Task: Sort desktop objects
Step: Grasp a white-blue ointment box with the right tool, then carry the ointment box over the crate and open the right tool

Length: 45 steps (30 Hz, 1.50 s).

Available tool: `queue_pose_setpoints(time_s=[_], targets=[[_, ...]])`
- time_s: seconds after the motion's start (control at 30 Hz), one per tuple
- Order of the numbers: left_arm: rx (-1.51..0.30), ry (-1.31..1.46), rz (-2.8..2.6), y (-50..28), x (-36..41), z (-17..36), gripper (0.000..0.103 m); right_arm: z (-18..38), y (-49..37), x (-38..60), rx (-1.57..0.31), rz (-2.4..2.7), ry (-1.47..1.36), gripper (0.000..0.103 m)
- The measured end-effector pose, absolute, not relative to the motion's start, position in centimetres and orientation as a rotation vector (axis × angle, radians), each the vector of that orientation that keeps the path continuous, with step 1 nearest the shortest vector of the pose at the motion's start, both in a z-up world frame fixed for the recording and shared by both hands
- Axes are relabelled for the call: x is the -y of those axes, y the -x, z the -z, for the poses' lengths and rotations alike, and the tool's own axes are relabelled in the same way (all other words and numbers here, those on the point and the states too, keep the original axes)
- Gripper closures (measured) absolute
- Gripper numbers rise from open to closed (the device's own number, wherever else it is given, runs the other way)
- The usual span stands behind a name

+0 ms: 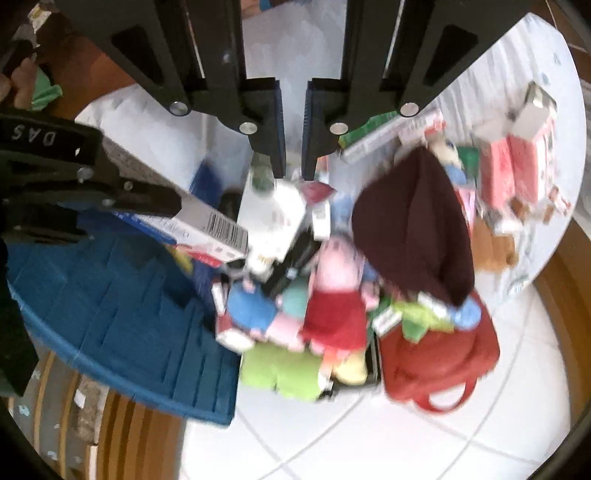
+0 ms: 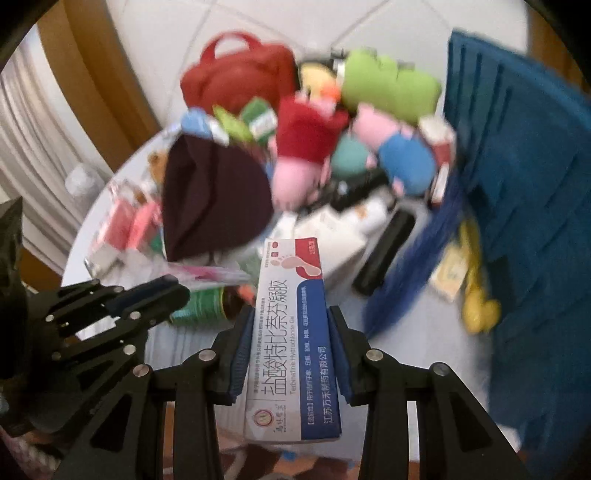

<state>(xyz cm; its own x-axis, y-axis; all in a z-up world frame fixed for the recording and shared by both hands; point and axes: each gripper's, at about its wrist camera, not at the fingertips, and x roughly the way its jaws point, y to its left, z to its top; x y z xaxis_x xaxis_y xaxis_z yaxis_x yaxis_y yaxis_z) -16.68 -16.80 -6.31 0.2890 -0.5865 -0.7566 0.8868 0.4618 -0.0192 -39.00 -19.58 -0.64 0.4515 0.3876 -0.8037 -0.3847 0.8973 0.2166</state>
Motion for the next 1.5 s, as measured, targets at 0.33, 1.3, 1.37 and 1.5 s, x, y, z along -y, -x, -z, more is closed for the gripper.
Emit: queue_pose_setpoints(time_s=[0.33, 1.3, 1.37, 1.5], targets=[[-0.644, -0.397, 1.033, 18.8, 21.2, 1.4, 0.094, -7.9, 39.2, 27.2, -0.724, -0.353, -0.040, 0.065], [-0.977, -0.434, 0.651, 5.1, 11.6, 14.7, 0.047, -10.1, 39.5, 48.3, -0.635, 0.220, -0.202, 0.065], [-1.001, -0.452, 0.645, 5.0, 11.3, 15.8, 0.047, -9.4, 39.1, 48.9, -0.661, 0.247, -0.208, 0.064], [-1.032, -0.441, 0.634, 4.8, 10.7, 16.5, 0.047, -8.9, 39.4, 49.5, -0.671, 0.293, -0.219, 0.037]])
